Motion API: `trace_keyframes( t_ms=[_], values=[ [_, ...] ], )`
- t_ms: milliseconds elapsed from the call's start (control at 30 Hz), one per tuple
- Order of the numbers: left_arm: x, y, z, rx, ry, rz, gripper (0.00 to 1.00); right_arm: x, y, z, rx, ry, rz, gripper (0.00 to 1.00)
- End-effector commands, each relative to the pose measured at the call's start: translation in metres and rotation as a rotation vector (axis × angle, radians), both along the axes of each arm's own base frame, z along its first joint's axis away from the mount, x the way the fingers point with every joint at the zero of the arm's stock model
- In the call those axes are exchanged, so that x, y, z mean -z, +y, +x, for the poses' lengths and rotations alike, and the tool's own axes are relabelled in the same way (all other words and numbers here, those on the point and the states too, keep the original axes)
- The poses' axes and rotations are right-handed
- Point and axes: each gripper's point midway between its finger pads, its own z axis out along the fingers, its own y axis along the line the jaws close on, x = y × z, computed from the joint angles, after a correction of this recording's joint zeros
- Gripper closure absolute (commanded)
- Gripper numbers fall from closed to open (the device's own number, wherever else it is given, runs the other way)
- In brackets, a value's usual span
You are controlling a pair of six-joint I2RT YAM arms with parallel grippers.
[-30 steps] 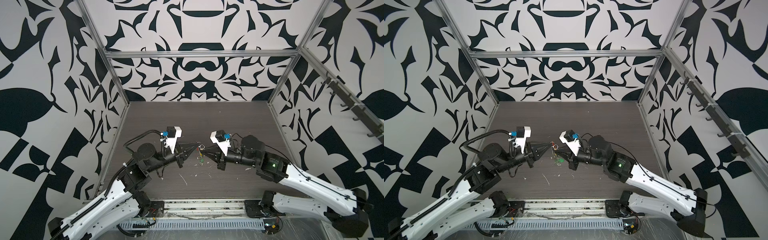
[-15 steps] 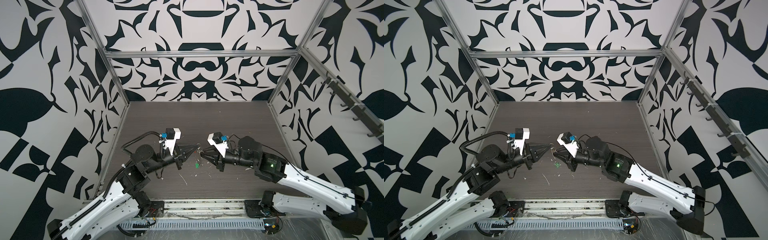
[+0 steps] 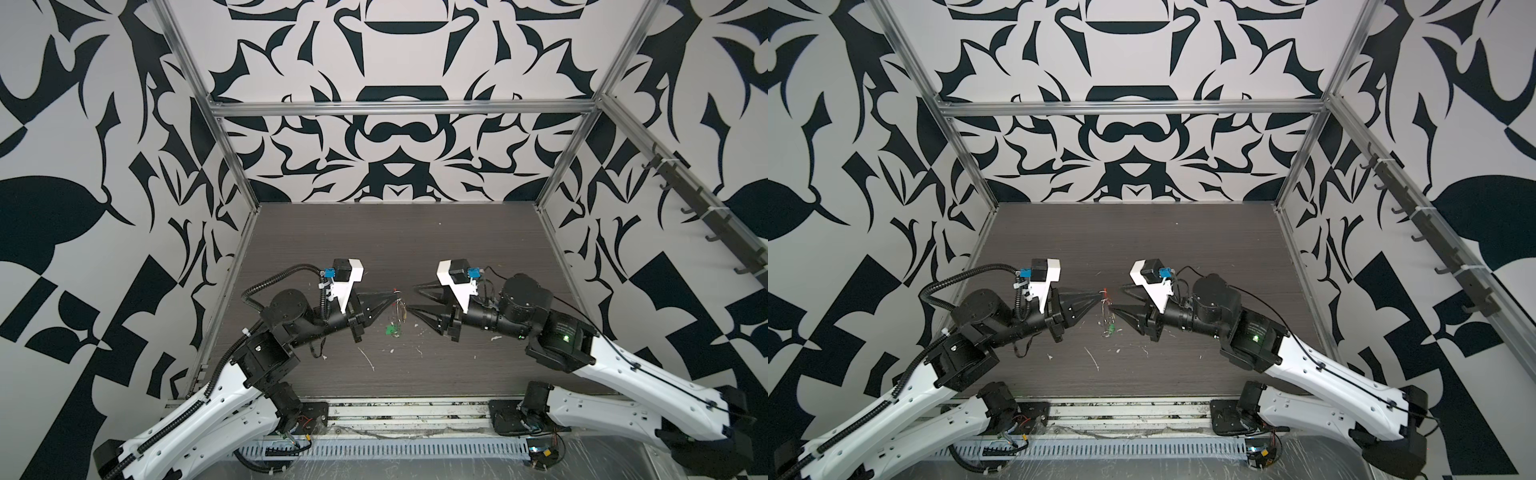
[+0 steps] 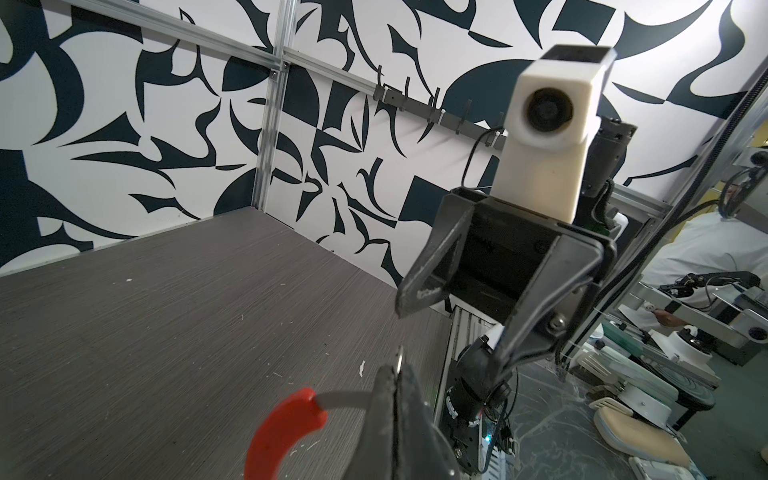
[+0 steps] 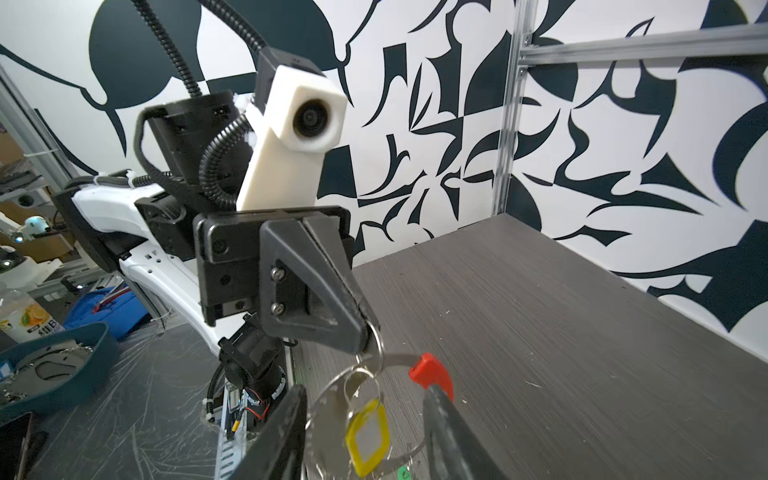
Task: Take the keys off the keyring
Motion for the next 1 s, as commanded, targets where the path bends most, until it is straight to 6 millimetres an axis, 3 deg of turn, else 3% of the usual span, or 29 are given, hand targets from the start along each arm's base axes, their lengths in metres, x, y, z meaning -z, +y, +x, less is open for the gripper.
trace_keyframes(
  t_ms=[0, 300, 567, 967],
  values=[
    [-0.019, 0.004, -0.006, 0.011, -0.051, -0.045, 1.00, -0.032, 0.005, -0.001, -0.059, 0.011, 0.128, 0.54],
    [-0.020, 0.007, -0.007, 0.002, -0.059, -0.054, 1.00, -0.021, 0.010, 0.001, -0.152, 0.109, 0.150, 0.69],
    [-0.022, 0.008, -0.005, -0.011, -0.063, -0.060, 1.00, -0.010, 0.017, -0.002, -0.192, 0.148, 0.119, 0.69],
    [-0.023, 0.009, -0.004, -0.016, -0.064, -0.063, 1.00, -0.001, 0.018, 0.001, -0.183, 0.166, 0.105, 0.93]
  ],
)
